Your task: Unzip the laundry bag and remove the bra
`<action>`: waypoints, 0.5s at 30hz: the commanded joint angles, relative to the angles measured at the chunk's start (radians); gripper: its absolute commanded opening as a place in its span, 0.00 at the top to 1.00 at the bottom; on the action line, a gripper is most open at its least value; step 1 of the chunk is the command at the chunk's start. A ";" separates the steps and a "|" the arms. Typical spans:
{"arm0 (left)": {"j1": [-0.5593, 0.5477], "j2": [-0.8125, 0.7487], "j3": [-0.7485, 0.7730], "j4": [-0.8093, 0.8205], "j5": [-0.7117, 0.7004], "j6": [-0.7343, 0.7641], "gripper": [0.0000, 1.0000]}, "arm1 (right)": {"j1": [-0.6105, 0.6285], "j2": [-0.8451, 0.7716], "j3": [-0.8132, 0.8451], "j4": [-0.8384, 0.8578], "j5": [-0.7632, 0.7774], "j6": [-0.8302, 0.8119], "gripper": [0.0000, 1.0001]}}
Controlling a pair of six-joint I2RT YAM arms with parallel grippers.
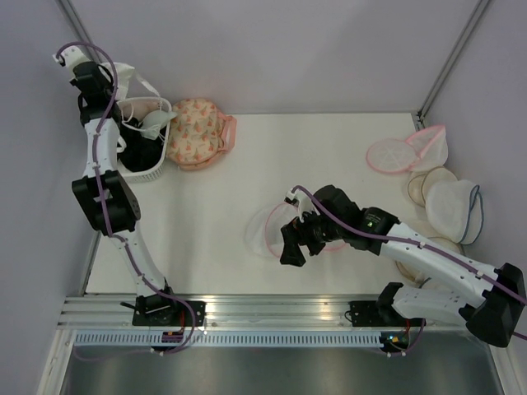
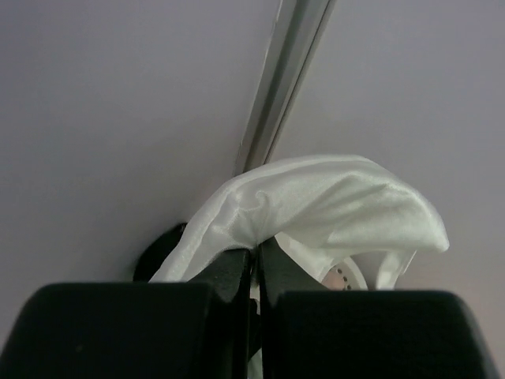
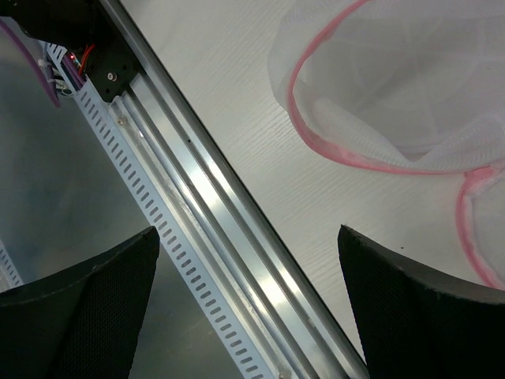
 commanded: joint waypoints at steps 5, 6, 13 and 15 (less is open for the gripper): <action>-0.029 0.084 -0.098 -0.008 0.108 -0.072 0.98 | -0.004 -0.013 -0.025 0.061 -0.006 0.050 0.02; -0.032 0.088 -0.113 -0.017 0.122 -0.080 0.98 | -0.003 -0.010 -0.026 0.066 -0.011 0.055 0.02; -0.033 0.092 -0.150 -0.129 0.200 -0.152 0.60 | -0.003 -0.008 -0.032 0.096 0.005 0.078 0.02; -0.033 0.034 -0.185 -0.125 0.179 -0.181 0.14 | -0.003 -0.024 -0.037 0.096 0.026 0.087 0.02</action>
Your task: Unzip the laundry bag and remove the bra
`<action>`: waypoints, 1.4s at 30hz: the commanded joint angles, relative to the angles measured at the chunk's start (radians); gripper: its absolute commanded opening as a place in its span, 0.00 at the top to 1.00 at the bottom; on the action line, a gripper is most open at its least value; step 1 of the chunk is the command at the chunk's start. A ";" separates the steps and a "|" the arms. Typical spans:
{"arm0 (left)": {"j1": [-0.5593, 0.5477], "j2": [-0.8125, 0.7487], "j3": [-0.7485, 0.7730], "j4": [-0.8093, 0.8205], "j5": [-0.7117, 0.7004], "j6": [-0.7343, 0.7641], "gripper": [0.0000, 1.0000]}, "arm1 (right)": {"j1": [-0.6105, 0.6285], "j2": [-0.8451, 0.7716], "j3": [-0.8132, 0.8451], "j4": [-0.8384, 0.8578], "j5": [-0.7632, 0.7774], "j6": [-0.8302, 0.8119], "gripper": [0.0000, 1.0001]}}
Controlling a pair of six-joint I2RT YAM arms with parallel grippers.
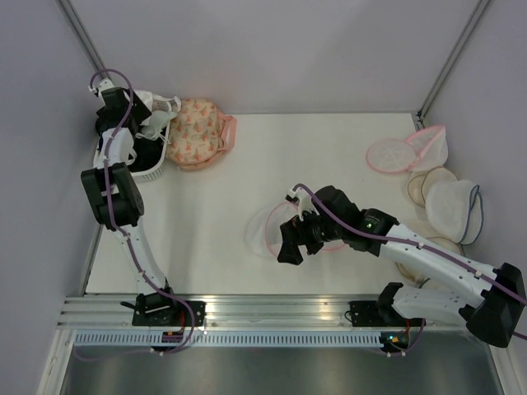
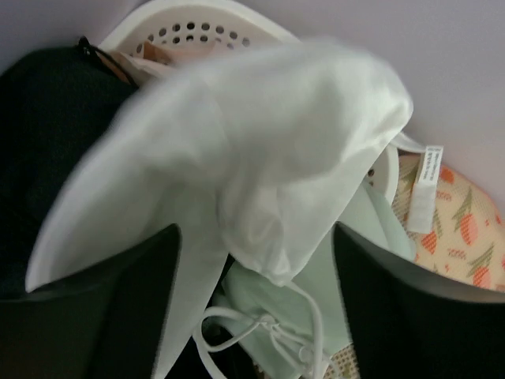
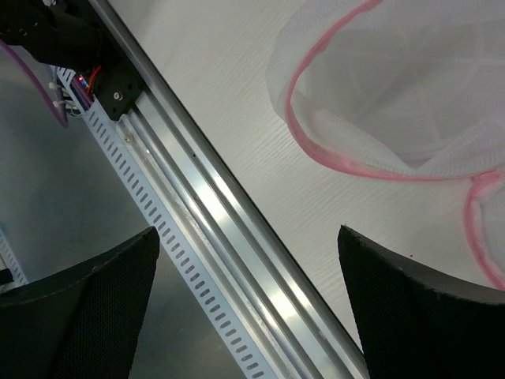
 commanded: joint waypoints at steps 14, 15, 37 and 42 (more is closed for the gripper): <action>-0.140 -0.717 -0.445 0.032 0.270 -0.219 0.00 | -0.002 -0.096 -0.049 -0.118 0.769 0.299 0.02; -0.168 -0.768 -0.493 0.037 0.272 -0.224 0.00 | -0.002 -0.096 -0.056 -0.173 0.839 0.381 0.02; -0.540 -1.645 -1.159 -0.170 0.445 -0.295 0.00 | -0.008 -0.290 -0.632 0.222 0.955 0.902 0.37; -0.541 -1.699 -1.199 -0.218 0.456 -0.302 0.00 | -0.014 -0.181 -0.648 0.351 0.993 0.941 0.46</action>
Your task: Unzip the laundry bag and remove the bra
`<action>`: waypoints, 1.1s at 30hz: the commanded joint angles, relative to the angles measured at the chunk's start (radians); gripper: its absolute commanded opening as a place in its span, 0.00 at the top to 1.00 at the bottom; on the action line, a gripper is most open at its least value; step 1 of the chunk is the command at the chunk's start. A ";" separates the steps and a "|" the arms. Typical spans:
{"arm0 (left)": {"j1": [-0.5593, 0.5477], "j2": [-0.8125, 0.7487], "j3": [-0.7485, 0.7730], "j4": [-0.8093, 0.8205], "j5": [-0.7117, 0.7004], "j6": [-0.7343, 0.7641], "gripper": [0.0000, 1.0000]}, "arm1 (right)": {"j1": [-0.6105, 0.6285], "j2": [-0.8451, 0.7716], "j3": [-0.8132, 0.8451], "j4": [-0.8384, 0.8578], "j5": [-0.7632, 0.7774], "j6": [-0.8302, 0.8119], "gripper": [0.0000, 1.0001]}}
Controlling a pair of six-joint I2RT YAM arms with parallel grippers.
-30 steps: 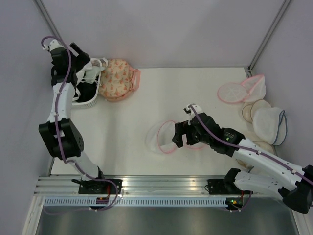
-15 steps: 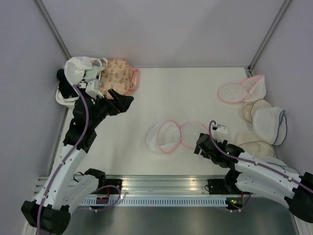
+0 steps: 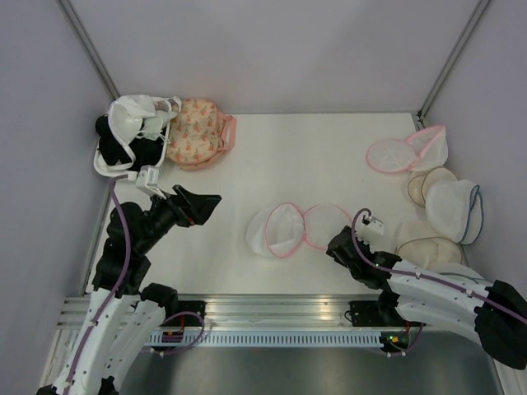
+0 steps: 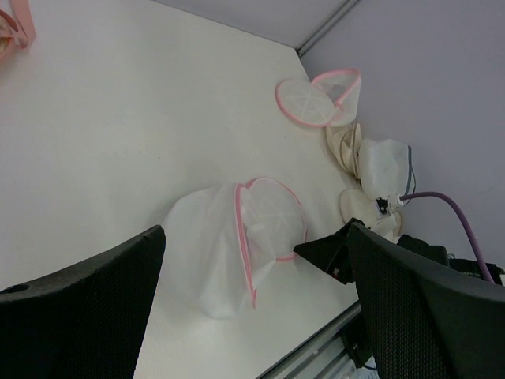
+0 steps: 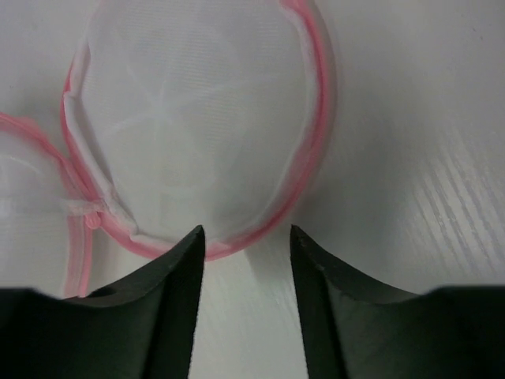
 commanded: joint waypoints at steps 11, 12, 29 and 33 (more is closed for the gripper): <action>-0.003 -0.100 -0.067 -0.123 0.052 -0.018 0.00 | -0.015 0.040 0.047 0.026 0.172 0.041 1.00; -0.003 -0.110 -0.064 -0.134 0.052 -0.017 0.00 | -0.015 -0.021 0.061 0.004 0.189 0.025 1.00; -0.002 -0.172 -0.034 -0.221 -0.062 -0.032 0.00 | 0.196 0.369 0.669 -0.062 0.031 -1.153 0.99; -0.002 -0.193 -0.026 -0.256 -0.109 -0.037 0.00 | 0.304 0.552 0.729 -0.021 -0.106 -1.280 1.00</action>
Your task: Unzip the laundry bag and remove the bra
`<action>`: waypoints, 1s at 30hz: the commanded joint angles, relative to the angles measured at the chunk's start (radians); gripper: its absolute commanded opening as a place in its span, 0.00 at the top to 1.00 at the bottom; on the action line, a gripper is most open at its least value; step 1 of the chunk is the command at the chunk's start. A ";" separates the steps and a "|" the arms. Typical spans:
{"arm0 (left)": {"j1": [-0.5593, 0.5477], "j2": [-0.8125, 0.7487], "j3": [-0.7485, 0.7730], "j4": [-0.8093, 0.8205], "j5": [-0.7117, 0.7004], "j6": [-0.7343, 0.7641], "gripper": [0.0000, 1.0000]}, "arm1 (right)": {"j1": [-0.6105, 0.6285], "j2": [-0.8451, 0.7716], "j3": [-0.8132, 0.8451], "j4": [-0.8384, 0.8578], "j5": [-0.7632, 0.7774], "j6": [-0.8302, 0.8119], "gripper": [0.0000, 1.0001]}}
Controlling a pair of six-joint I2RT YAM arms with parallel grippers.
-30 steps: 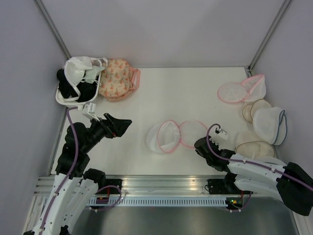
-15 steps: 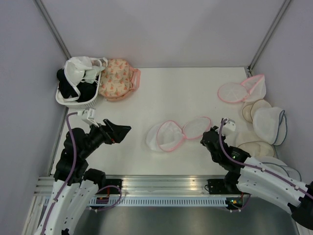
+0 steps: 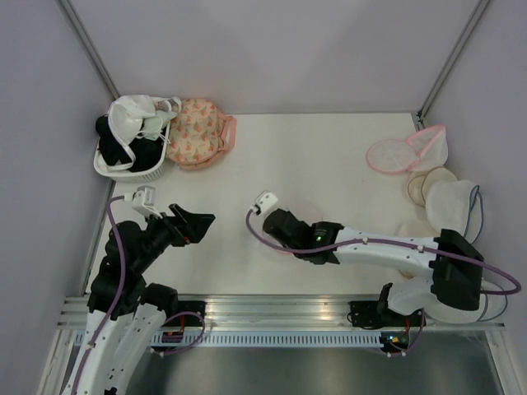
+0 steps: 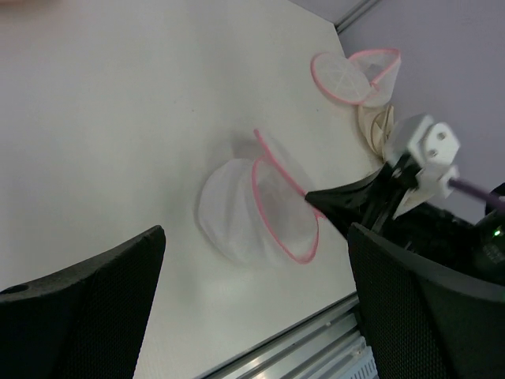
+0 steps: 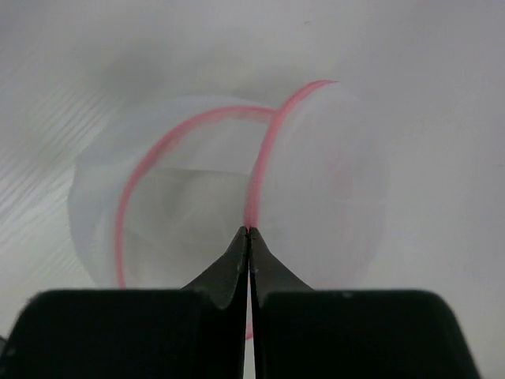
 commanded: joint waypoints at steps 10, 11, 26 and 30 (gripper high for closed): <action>-0.002 -0.060 0.017 -0.069 -0.083 -0.039 0.00 | 0.190 0.153 0.107 -0.032 -0.246 -0.124 0.60; -0.002 -0.060 0.017 -0.072 -0.079 -0.041 0.00 | 0.189 0.116 0.108 -0.035 -0.242 -0.110 0.36; -0.003 -0.042 0.006 -0.061 0.034 0.003 0.00 | 0.190 0.018 0.187 -0.053 -0.026 0.242 0.02; -0.002 0.006 -0.026 -0.054 0.135 0.033 0.00 | 0.190 -0.127 0.104 -0.014 0.039 0.351 0.02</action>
